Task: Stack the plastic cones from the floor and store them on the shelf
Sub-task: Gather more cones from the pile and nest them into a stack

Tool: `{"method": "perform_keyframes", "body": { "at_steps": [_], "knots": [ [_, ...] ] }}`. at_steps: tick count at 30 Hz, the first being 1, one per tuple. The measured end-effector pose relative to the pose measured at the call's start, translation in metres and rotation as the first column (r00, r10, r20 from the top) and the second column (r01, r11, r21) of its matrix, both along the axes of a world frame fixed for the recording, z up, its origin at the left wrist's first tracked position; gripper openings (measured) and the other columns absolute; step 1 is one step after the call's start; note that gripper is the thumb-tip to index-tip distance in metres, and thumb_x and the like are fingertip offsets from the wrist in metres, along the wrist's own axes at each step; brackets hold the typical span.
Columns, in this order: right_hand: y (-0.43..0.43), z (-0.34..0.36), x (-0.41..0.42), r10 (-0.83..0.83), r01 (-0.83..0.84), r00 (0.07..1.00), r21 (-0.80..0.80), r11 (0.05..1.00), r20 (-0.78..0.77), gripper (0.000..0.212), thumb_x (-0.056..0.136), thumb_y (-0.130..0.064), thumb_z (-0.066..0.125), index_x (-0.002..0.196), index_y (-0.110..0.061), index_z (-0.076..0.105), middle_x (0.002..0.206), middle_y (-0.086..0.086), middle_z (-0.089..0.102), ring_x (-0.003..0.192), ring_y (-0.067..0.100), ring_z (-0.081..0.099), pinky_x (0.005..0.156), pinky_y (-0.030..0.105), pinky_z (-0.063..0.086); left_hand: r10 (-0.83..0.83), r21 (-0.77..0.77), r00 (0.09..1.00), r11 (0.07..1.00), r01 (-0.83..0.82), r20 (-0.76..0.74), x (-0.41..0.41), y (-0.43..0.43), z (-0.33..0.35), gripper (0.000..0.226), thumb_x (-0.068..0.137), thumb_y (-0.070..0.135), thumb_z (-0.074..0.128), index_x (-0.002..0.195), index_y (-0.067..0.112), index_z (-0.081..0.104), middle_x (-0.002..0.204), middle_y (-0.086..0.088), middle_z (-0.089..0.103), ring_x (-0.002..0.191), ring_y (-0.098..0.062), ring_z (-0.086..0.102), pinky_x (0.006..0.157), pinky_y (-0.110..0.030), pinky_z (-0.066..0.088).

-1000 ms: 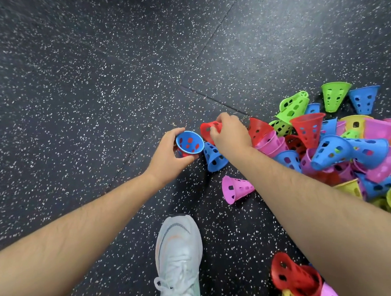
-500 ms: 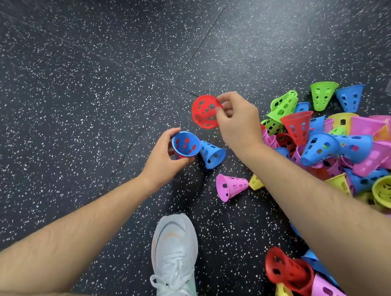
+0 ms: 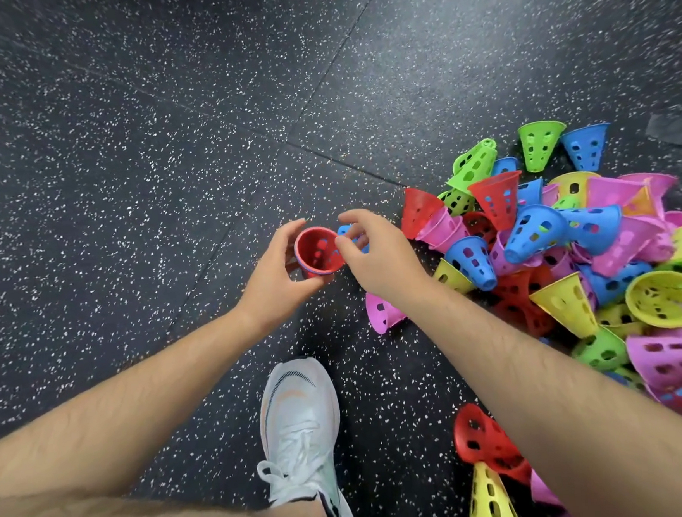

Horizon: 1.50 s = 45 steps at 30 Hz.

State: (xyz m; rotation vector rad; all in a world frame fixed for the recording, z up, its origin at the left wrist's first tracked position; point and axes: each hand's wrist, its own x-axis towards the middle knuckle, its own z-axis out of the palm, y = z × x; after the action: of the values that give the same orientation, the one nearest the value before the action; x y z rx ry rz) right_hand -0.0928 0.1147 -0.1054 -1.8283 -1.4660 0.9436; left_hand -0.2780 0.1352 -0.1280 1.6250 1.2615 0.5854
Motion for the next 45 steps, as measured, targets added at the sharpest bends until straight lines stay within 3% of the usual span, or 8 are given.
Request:
{"method": "perform_keyframes", "body": {
  "at_steps": [6, 16, 20, 24, 27, 30, 38, 45],
  "knots": [
    [0.002, -0.018, 0.013, -0.218, 0.238, 0.967, -0.155, 0.959, 0.134, 0.035, 0.096, -0.037, 0.061, 0.120, -0.012, 0.056, 0.114, 0.002, 0.055, 0.098, 0.019, 0.058, 0.085, 0.034, 0.048, -0.013, -0.008, 0.999, 1.000, 0.012, -0.043, -0.001, 0.000, -0.002, 0.077, 0.078, 0.006, 0.086, 0.143, 0.020, 0.048, 0.132, 0.011, 0.060, 0.117, 0.002, 0.061, 0.102, -0.013, 0.045],
    [0.020, -0.027, 0.014, -0.154, 0.235, 0.929, -0.216, 0.948, 0.335, 0.022, 0.103, -0.029, 0.046, 0.108, -0.011, 0.058, 0.107, 0.007, 0.061, 0.098, 0.031, 0.058, 0.078, 0.041, 0.051, -0.003, -0.048, 0.998, 0.999, 0.000, -0.064, -0.001, 0.000, -0.006, 0.072, 0.079, 0.008, 0.086, 0.133, 0.034, 0.047, 0.125, 0.021, 0.059, 0.109, 0.007, 0.062, 0.093, -0.008, 0.044],
    [0.005, -0.017, 0.025, -0.206, 0.202, 0.944, 0.042, 0.979, 0.260, 0.021, 0.103, -0.029, 0.047, 0.111, -0.016, 0.062, 0.106, 0.004, 0.056, 0.092, 0.024, 0.055, 0.081, 0.041, 0.048, -0.029, -0.068, 0.997, 0.997, 0.023, -0.077, 0.004, -0.002, -0.009, 0.075, 0.078, 0.014, 0.088, 0.139, 0.029, 0.047, 0.128, 0.018, 0.059, 0.112, 0.000, 0.063, 0.097, -0.013, 0.046],
    [-0.019, -0.002, 0.031, -0.114, 0.079, 0.985, 0.252, 0.964, 0.127, 0.019, 0.102, -0.020, 0.054, 0.114, -0.011, 0.065, 0.107, 0.002, 0.054, 0.088, 0.014, 0.053, 0.078, 0.021, 0.038, -0.052, -0.070, 0.997, 0.996, 0.048, -0.056, 0.016, -0.006, -0.004, 0.075, 0.078, 0.013, 0.088, 0.139, 0.026, 0.047, 0.126, 0.021, 0.059, 0.105, 0.008, 0.062, 0.088, -0.008, 0.045],
    [-0.033, 0.001, 0.032, -0.021, -0.029, 0.987, 0.299, 0.954, 0.162, 0.018, 0.101, -0.016, 0.055, 0.112, -0.009, 0.067, 0.110, 0.005, 0.057, 0.096, 0.018, 0.055, 0.083, 0.027, 0.044, -0.065, -0.070, 0.998, 0.996, 0.063, -0.025, 0.023, -0.010, 0.002, 0.083, 0.078, 0.011, 0.089, 0.146, 0.020, 0.043, 0.127, 0.019, 0.059, 0.106, 0.009, 0.062, 0.089, -0.007, 0.046],
    [-0.043, -0.001, 0.030, 0.019, -0.068, 0.987, 0.314, 0.947, 0.157, 0.016, 0.099, -0.014, 0.058, 0.111, -0.007, 0.067, 0.114, 0.007, 0.058, 0.104, 0.021, 0.057, 0.091, 0.032, 0.046, -0.078, -0.052, 0.997, 0.996, 0.078, 0.009, 0.028, -0.015, 0.006, 0.079, 0.079, 0.006, 0.087, 0.145, 0.017, 0.043, 0.123, 0.016, 0.061, 0.101, 0.007, 0.064, 0.087, -0.009, 0.048],
    [-0.071, 0.002, 0.024, 0.047, -0.057, 0.998, 0.229, 0.972, 0.051, 0.031, 0.091, -0.005, 0.059, 0.121, -0.009, 0.062, 0.121, 0.003, 0.061, 0.114, 0.011, 0.054, 0.100, 0.007, 0.032, -0.111, -0.037, 0.994, 0.993, 0.112, 0.011, 0.029, -0.025, -0.003, 0.076, 0.079, 0.007, 0.087, 0.139, 0.024, 0.045, 0.129, 0.014, 0.063, 0.110, -0.005, 0.066, 0.097, -0.021, 0.051],
    [-0.090, -0.006, 0.025, -0.065, 0.068, 0.997, 0.077, 0.995, -0.037, 0.043, 0.084, 0.002, 0.048, 0.124, -0.014, 0.054, 0.125, -0.003, 0.051, 0.116, 0.012, 0.052, 0.101, 0.027, 0.043, -0.140, -0.046, 0.990, 0.989, 0.139, -0.033, 0.031, -0.028, -0.009, 0.071, 0.077, 0.014, 0.090, 0.134, 0.026, 0.050, 0.125, 0.015, 0.064, 0.112, -0.007, 0.066, 0.096, -0.023, 0.054]
  ]
}}
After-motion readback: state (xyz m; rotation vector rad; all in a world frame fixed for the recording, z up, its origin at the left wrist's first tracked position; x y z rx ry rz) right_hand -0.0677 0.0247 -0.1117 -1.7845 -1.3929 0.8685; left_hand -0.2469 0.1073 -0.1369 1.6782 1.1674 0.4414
